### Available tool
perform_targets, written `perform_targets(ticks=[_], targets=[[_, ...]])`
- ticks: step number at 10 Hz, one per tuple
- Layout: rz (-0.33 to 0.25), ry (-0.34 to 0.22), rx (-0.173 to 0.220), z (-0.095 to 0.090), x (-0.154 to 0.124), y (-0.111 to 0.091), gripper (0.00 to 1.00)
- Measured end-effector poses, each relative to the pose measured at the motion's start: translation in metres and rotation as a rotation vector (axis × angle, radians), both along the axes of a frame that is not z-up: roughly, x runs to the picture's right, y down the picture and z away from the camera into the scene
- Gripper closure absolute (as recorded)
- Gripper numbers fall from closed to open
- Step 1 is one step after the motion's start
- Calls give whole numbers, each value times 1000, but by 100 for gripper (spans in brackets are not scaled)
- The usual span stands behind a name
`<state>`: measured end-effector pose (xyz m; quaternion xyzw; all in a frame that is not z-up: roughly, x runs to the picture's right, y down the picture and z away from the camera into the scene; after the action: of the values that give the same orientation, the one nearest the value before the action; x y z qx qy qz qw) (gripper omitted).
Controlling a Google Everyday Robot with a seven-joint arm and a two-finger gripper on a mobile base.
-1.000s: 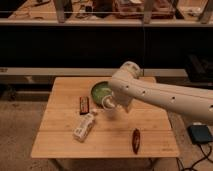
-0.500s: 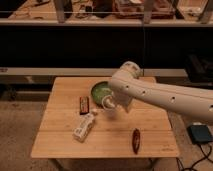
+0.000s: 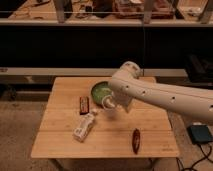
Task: Stand the bottle upright
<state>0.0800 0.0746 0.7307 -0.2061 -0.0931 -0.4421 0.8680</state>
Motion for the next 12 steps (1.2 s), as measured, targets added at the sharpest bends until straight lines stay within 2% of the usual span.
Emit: perform_targets(ticks=[2, 3, 6, 7, 12], targets=[[0, 0, 0, 0, 0, 0, 37], [-24, -17, -3, -1, -10, 0, 37], [-147, -175, -36, -19, -102, 13, 37], [-170, -206, -35, -23, -121, 14, 37], [-172, -207, -34, -24, -121, 13, 37]])
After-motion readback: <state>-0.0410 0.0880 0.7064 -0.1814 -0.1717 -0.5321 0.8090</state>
